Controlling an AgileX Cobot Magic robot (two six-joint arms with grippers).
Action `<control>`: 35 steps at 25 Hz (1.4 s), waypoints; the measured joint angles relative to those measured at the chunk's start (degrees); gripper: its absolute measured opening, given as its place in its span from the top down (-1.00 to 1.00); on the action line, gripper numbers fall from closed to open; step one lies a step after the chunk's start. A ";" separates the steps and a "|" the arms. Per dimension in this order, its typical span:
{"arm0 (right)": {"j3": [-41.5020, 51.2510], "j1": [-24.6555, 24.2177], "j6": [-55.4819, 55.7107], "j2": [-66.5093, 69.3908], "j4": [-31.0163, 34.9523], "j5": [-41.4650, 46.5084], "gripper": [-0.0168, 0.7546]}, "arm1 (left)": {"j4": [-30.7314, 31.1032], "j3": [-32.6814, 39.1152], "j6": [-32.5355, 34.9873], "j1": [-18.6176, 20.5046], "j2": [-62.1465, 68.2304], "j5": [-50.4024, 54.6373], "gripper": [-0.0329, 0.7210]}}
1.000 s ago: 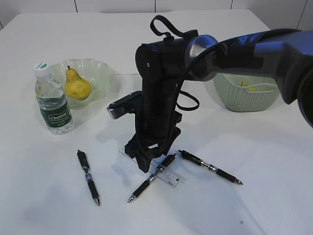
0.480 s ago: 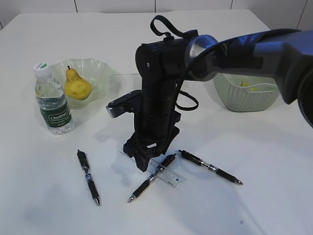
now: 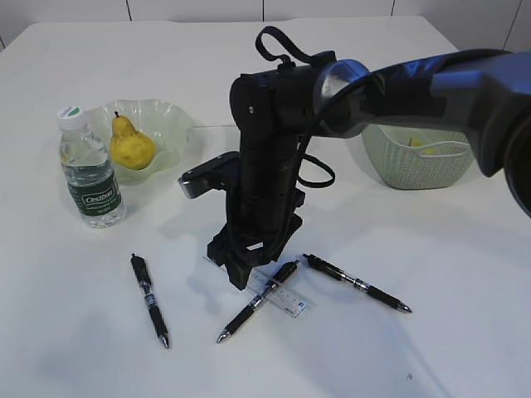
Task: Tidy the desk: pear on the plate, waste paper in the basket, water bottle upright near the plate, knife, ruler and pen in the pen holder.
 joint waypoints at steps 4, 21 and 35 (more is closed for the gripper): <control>0.00 0.00 0.00 0.92 0.10 0.16 -0.51 | 0.00 0.00 0.00 0.00 0.00 0.00 -0.18; 0.00 0.00 -0.12 2.25 0.09 0.66 -0.51 | 0.00 0.00 0.00 0.00 0.00 0.00 -0.18; 0.00 0.00 -0.12 2.29 -0.16 1.26 -0.13 | 0.00 0.00 0.00 0.00 0.00 0.00 -0.18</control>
